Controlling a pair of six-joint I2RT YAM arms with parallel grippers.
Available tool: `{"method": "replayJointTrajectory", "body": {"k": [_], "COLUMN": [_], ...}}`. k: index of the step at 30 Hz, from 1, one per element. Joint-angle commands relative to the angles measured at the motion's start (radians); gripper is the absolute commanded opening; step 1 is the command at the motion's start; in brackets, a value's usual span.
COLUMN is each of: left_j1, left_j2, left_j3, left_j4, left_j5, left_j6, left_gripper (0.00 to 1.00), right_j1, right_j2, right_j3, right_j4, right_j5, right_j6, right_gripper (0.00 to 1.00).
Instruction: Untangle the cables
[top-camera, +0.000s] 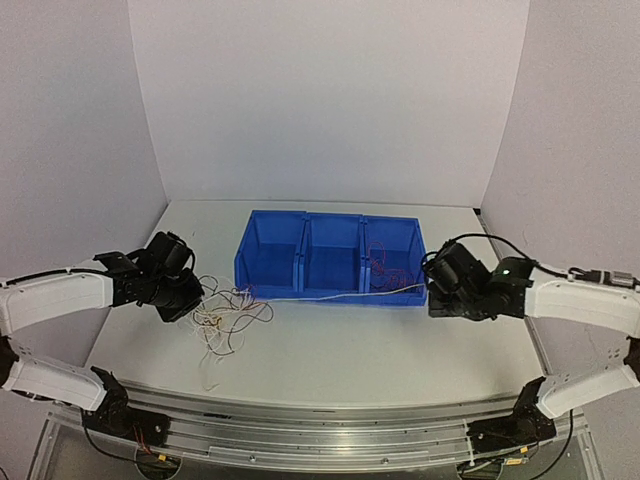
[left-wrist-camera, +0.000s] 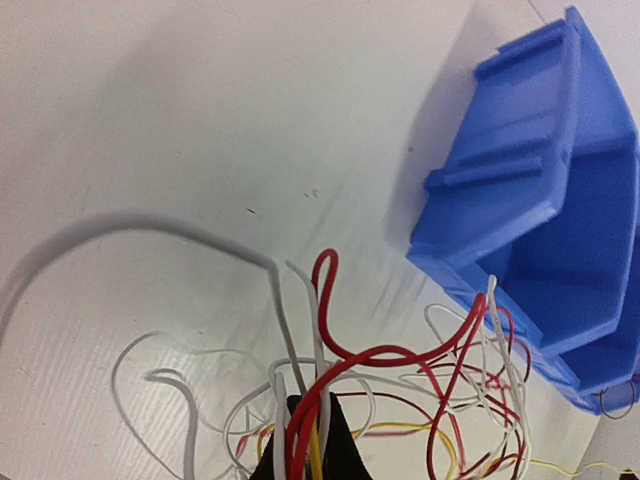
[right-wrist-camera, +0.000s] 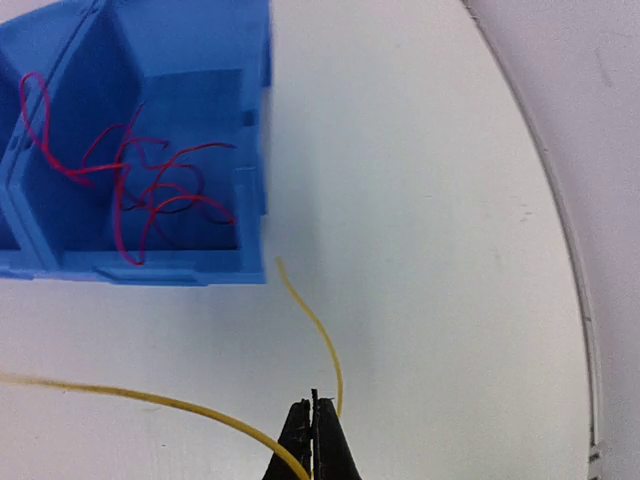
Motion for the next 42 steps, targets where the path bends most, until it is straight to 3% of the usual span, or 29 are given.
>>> {"method": "replayJointTrajectory", "body": {"k": [1,8,14,21,26,30,33,36,41,42], "left_j1": [0.085,0.179,0.203,0.212,0.211,0.208,0.189,0.155,0.103,0.093], "left_j2": [-0.016,0.014,-0.005,0.002,0.008,0.034,0.058,0.057,0.036,0.029], "left_j3": [-0.011,-0.034,-0.052,-0.078,-0.101,-0.108,-0.101,-0.102,-0.075,-0.061], "left_j4": [-0.036,-0.044,-0.064,-0.064,0.078,0.173,0.172,0.177,0.148,0.132], "left_j5": [-0.06,-0.053,-0.071,-0.054,0.091,0.24,0.25,0.25,0.217,0.209], "left_j6": [0.01,0.04,0.03,0.029,0.14,0.243,0.261,0.27,0.278,0.28], "left_gripper": [0.0,0.0,0.0,0.0,0.01,0.12,0.17,0.36,0.91,0.98], "right_j1": [-0.113,-0.4,-0.611,-0.706,-0.709,-0.708,-0.708,-0.707,-0.707,-0.708], "right_j2": [-0.203,-0.332,-0.313,-0.262,-0.261,-0.299,-0.342,-0.367,-0.347,-0.341], "right_j3": [-0.008,0.087,0.181,0.259,0.292,0.297,0.318,0.357,0.414,0.435], "right_j4": [-0.299,-0.439,-0.474,-0.482,-0.424,-0.403,-0.395,-0.388,-0.334,-0.326], "right_j5": [0.17,0.194,0.154,0.112,-0.292,-0.54,-0.689,-0.858,-1.173,-1.208], "right_j6": [-0.005,-0.128,-0.204,-0.233,-0.295,-0.315,-0.308,-0.283,-0.218,-0.207], "right_gripper": [0.0,0.0,0.0,0.0,0.0,0.0,0.0,0.0,0.0,0.0]}}
